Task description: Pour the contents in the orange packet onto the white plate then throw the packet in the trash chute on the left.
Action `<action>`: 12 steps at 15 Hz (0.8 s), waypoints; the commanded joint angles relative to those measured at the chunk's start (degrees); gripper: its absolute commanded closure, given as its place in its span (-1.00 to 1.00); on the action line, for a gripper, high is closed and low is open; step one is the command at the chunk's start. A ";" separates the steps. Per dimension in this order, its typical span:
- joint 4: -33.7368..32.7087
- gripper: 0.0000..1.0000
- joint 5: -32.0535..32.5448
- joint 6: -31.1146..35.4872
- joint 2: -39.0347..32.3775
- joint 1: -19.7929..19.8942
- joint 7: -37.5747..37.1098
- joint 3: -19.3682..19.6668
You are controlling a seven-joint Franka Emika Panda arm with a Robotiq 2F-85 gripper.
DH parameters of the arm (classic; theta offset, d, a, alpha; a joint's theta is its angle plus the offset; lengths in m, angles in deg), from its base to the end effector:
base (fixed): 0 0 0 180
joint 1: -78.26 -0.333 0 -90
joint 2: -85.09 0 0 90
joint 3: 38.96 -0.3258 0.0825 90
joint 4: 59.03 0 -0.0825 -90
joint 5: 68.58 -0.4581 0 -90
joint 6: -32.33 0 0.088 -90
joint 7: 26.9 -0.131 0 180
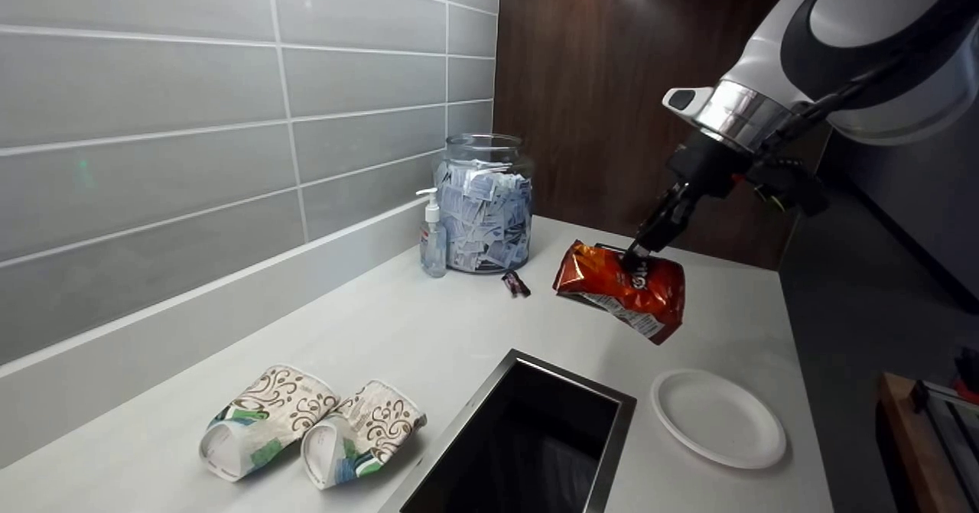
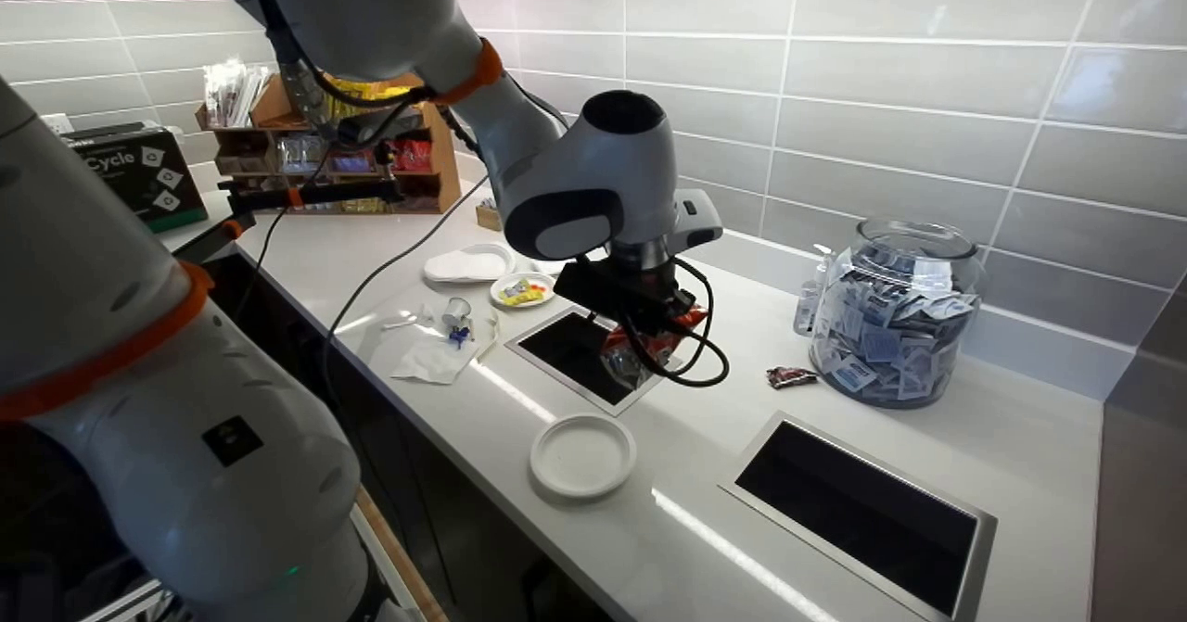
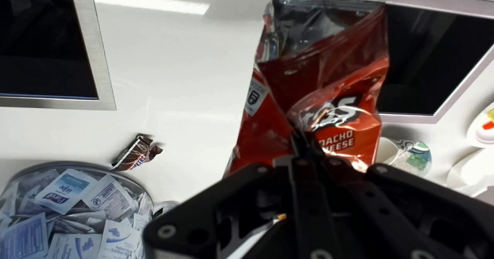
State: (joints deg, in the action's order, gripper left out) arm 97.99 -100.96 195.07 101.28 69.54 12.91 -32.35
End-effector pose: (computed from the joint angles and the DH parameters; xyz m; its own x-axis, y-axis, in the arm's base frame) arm 0.4672 -0.0029 0.2711 0.8845 0.1707 0.4341 0.2413 -0.9639 -0.1126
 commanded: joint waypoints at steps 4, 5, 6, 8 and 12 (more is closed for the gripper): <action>0.59 1.00 2.04 2.28 -0.83 1.37 -2.69 -1.52; 0.90 1.00 1.17 2.99 -0.45 0.86 -2.17 -1.29; 0.29 1.00 1.30 4.59 -1.54 1.65 -2.88 -2.22; 0.10 1.00 -0.43 6.43 -1.99 1.14 -1.99 -2.31; 0.09 1.00 -0.18 9.36 -3.10 2.46 -3.57 -4.05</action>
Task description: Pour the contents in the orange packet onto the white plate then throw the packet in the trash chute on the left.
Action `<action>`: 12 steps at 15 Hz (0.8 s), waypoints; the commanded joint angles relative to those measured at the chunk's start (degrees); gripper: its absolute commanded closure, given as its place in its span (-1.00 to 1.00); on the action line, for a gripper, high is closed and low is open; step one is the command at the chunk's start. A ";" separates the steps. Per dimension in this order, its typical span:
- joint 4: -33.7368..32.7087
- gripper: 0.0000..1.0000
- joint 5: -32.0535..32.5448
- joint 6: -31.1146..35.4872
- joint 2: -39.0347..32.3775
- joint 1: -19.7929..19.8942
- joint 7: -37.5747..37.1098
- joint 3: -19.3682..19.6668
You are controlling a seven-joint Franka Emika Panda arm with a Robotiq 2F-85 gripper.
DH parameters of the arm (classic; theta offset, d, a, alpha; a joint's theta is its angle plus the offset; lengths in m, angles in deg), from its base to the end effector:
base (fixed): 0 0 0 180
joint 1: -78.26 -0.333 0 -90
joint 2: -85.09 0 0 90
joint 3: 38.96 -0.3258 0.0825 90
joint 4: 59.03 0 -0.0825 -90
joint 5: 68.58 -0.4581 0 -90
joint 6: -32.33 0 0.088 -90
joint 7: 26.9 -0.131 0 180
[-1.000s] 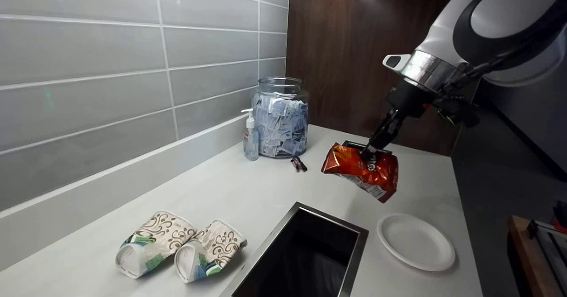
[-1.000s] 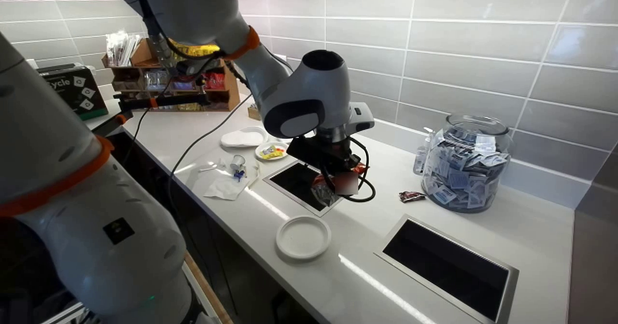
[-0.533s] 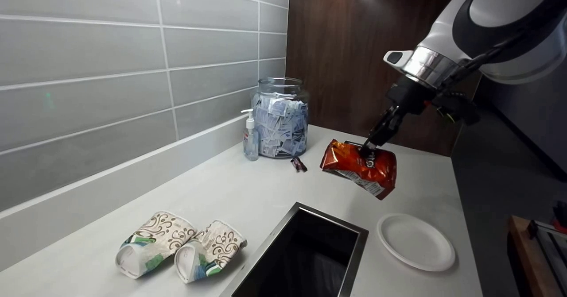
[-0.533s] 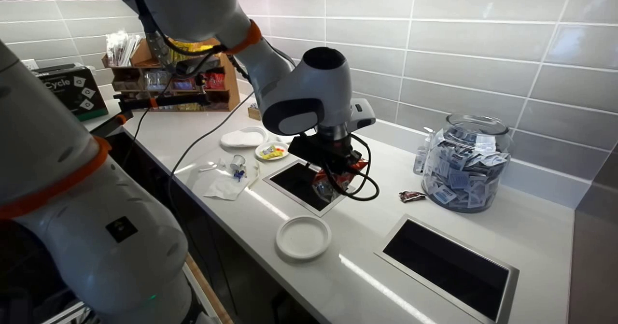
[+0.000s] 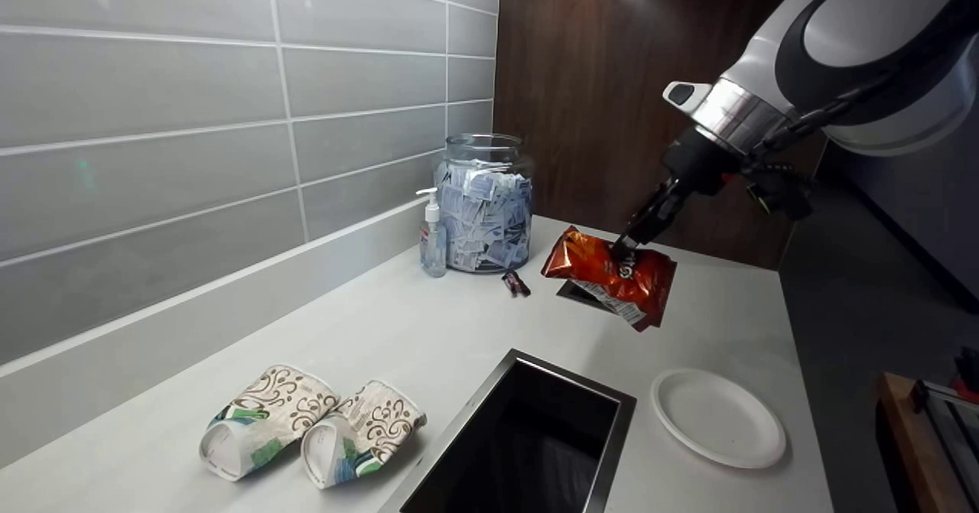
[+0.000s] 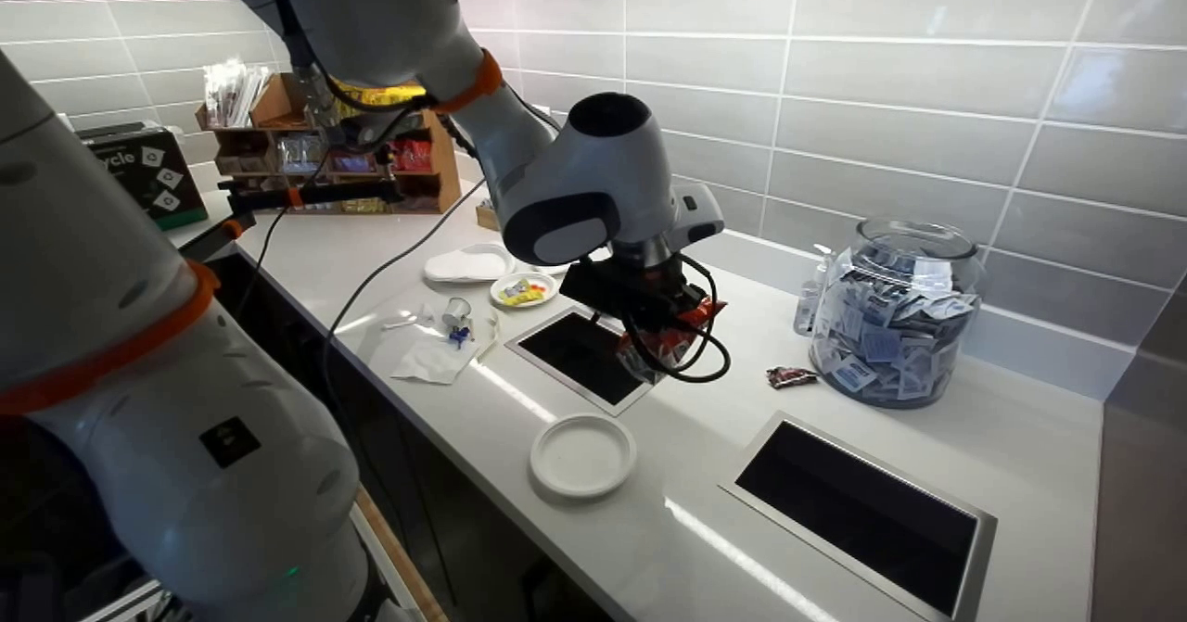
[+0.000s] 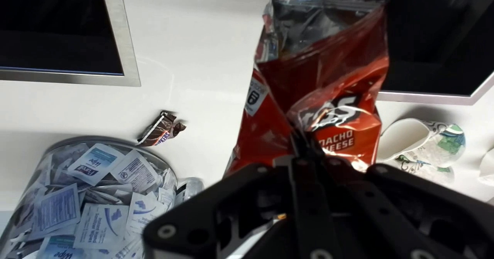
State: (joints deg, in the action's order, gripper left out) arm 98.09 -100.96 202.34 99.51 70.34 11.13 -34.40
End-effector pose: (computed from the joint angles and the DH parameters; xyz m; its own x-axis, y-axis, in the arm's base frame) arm 0.4735 -0.0041 0.2716 0.8593 0.1480 0.4896 0.1970 -0.9791 -0.0498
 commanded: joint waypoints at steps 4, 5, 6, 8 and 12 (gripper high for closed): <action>0.00 1.00 9.04 1.34 -3.14 11.01 -10.90 -9.48; 0.00 1.00 13.63 1.23 -3.48 15.01 -14.98 -12.60; 0.00 1.00 17.81 0.01 -2.87 18.27 -18.24 -15.10; 0.00 1.00 26.17 -3.17 -0.71 24.79 -25.65 -20.40; 1.09 1.00 31.56 -11.80 4.23 17.13 -32.85 -13.79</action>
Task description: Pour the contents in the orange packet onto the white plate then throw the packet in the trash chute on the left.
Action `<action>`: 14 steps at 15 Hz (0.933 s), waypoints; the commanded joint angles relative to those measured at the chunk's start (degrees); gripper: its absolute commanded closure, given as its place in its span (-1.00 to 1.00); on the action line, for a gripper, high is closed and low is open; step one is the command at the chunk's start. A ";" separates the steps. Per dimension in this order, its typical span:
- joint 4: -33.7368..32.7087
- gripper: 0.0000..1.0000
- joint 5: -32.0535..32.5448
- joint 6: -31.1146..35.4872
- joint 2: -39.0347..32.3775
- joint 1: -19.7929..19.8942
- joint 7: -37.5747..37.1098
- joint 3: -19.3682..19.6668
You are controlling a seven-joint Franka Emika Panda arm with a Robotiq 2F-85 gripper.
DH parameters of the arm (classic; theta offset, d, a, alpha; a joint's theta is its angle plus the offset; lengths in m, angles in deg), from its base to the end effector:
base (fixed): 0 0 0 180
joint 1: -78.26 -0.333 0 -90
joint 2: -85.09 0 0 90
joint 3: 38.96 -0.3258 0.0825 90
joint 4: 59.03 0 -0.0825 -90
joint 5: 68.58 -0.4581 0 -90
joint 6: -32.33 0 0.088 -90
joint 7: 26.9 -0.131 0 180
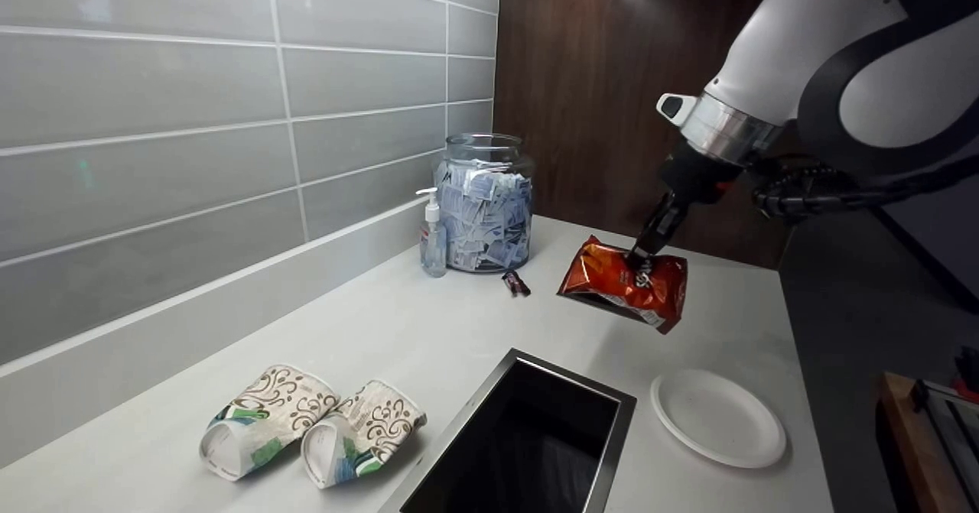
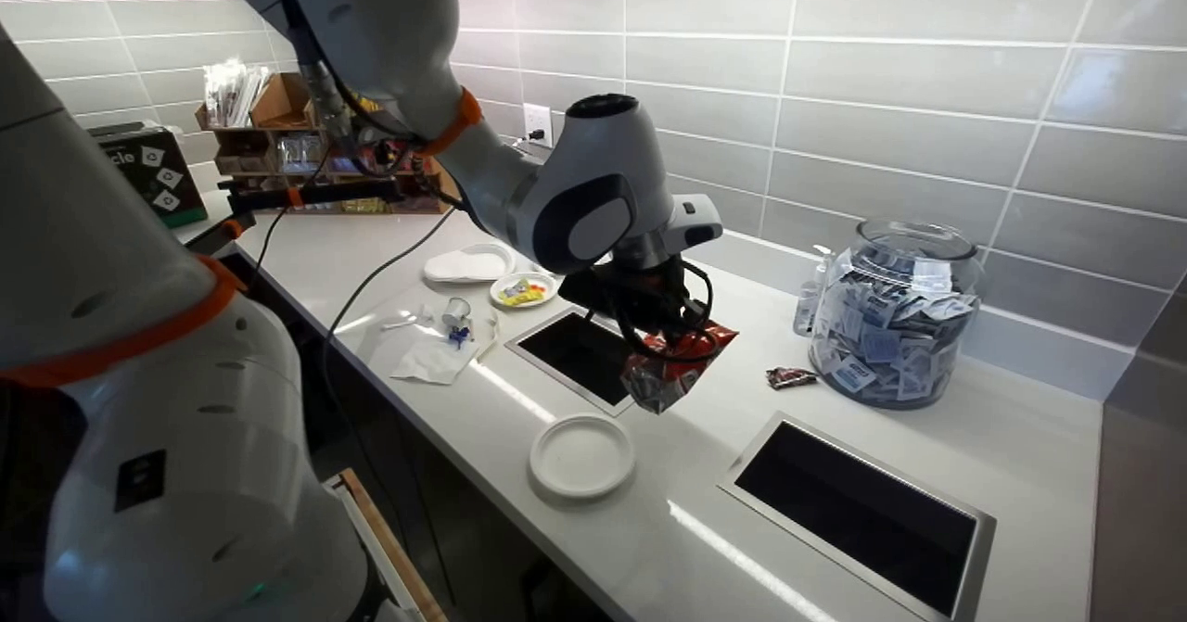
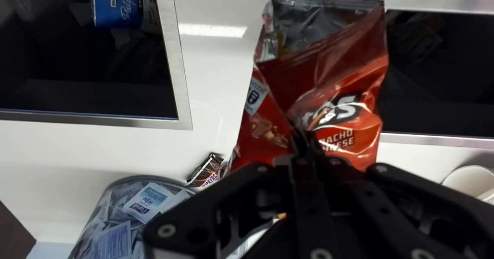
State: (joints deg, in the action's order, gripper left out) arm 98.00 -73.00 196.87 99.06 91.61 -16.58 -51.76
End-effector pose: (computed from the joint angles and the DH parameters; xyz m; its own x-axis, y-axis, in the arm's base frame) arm 0.4718 -0.0153 0.2603 0.9283 0.1099 0.3553 0.0899 -0.9933 0.0723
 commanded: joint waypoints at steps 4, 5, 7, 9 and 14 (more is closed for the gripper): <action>0.99 1.00 -0.03 -9.26 7.41 -12.18 0.47 10.23; 0.94 1.00 -0.06 -9.30 7.96 -13.52 1.48 11.67; 0.89 1.00 -0.24 -8.10 8.69 -15.83 4.41 14.47; 0.92 1.00 -1.49 -7.40 9.51 -18.39 8.42 17.71; 1.10 1.00 -7.17 -5.53 12.01 -26.00 20.72 27.01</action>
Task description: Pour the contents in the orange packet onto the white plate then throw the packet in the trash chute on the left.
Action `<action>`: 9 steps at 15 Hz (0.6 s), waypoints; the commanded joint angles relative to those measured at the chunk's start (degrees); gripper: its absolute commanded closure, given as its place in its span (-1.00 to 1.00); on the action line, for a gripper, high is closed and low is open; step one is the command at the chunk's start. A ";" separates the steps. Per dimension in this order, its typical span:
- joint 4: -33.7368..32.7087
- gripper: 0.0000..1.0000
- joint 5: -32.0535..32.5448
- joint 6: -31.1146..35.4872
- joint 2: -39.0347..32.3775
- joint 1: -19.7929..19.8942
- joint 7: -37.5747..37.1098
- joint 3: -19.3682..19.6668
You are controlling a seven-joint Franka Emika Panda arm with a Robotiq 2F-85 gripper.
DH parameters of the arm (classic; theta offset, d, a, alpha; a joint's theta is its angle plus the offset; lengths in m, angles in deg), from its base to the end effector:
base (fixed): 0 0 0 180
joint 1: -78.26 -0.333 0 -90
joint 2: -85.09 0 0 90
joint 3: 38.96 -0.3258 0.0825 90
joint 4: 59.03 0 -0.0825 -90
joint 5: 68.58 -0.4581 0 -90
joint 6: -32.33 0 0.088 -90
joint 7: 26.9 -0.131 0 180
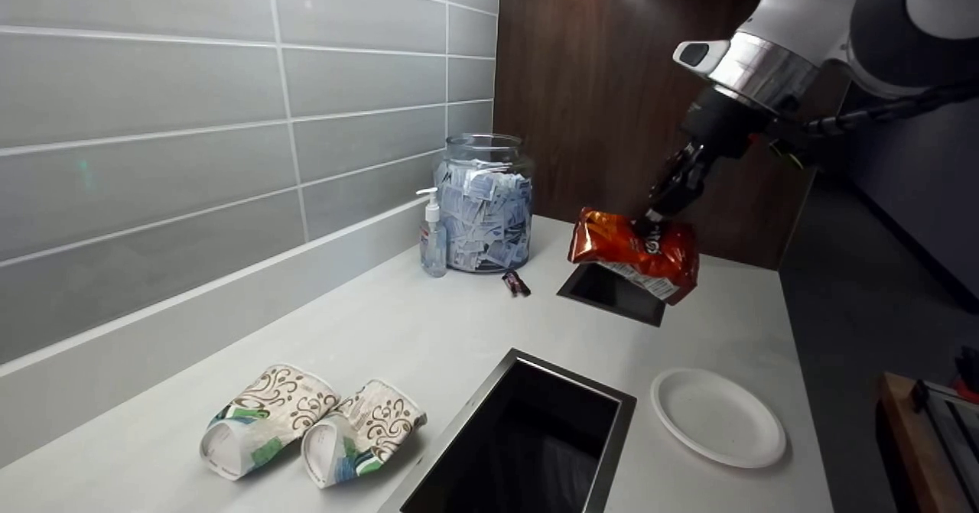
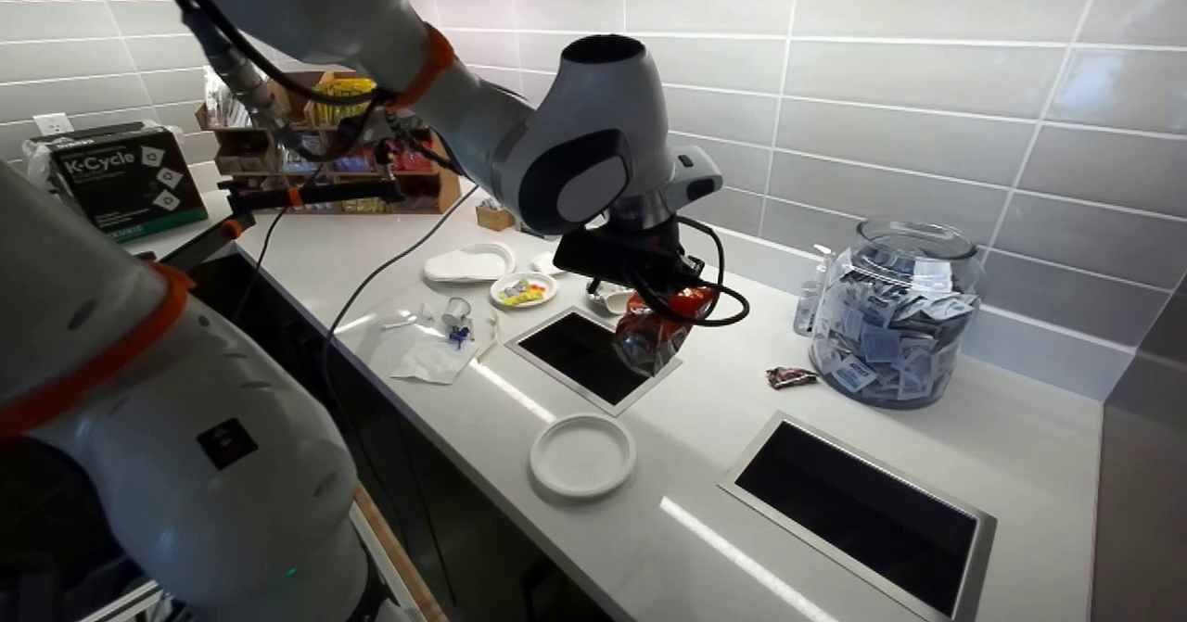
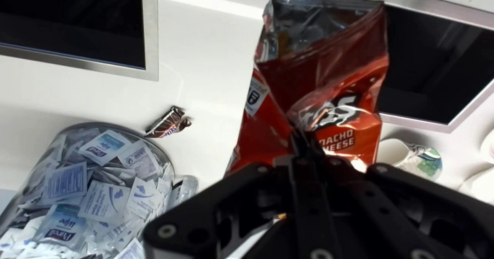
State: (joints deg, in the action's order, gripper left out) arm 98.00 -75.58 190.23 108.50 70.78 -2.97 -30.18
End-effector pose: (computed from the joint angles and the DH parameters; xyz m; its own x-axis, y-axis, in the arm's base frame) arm 0.4686 -0.0081 0.3228 0.8674 0.2655 0.4208 0.2815 -0.9592 0.0249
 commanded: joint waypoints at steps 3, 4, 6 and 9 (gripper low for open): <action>1.10 1.00 -10.05 1.12 4.02 -10.15 12.94 10.71; 1.08 1.00 -11.68 1.13 4.44 -11.16 13.90 11.75; 1.10 1.00 -14.94 0.99 5.03 -13.43 16.63 14.19; 1.06 1.00 -20.87 0.50 5.54 -15.22 21.12 16.62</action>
State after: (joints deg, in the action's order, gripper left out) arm 98.01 -90.32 190.65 112.16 58.09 12.92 -16.41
